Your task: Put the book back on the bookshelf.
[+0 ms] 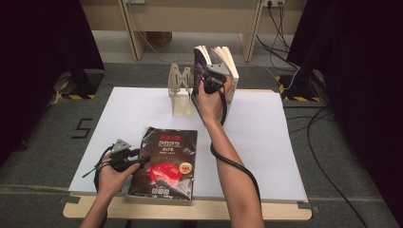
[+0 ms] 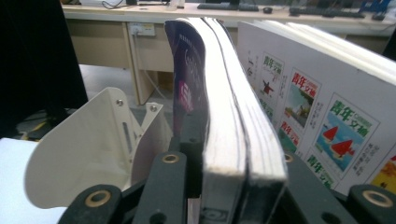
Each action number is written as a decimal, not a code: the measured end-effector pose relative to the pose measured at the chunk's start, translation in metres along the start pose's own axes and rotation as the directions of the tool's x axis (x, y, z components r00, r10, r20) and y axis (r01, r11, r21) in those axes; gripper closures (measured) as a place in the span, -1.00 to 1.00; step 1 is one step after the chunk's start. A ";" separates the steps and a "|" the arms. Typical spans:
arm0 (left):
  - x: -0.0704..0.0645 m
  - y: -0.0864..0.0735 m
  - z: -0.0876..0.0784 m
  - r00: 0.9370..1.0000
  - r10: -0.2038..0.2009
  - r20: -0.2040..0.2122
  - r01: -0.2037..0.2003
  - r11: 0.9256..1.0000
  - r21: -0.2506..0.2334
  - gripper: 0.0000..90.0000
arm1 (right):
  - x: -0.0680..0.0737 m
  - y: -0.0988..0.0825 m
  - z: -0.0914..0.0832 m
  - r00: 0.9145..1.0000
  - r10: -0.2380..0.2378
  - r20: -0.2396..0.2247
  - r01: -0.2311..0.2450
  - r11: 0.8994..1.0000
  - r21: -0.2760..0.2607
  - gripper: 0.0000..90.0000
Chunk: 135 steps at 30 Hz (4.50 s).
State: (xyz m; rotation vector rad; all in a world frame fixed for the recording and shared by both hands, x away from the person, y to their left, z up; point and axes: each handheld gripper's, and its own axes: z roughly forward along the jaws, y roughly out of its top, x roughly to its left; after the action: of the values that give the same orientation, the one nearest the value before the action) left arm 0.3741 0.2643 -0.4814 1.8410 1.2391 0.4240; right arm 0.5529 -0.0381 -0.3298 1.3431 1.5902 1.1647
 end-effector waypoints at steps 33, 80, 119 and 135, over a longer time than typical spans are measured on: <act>-0.001 0.000 0.001 1.000 0.000 -0.005 0.000 1.000 0.000 -0.13 | -0.014 -0.024 -0.027 0.997 0.047 -0.062 -0.041 0.994 0.104 0.35; 0.020 -0.004 0.015 0.996 -0.079 -0.032 0.081 0.994 0.066 -0.10 | -0.048 -0.137 -0.087 0.959 0.158 -0.235 -0.045 0.904 0.426 0.23; -0.058 -0.003 0.037 0.987 0.137 0.089 -0.146 0.984 0.101 0.21 | -0.075 -0.163 -0.067 0.942 0.271 -0.198 -0.124 0.829 0.545 0.22; -0.070 -0.003 0.040 0.981 0.156 0.120 -0.168 0.981 0.101 0.18 | -0.080 -0.174 -0.053 0.944 0.280 -0.175 -0.137 0.814 0.565 0.23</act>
State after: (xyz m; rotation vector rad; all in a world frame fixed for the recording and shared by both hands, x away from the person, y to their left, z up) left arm 0.3679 0.1852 -0.4952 2.0404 1.0596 0.3418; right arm 0.4637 -0.1329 -0.4796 1.8349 2.1127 1.0787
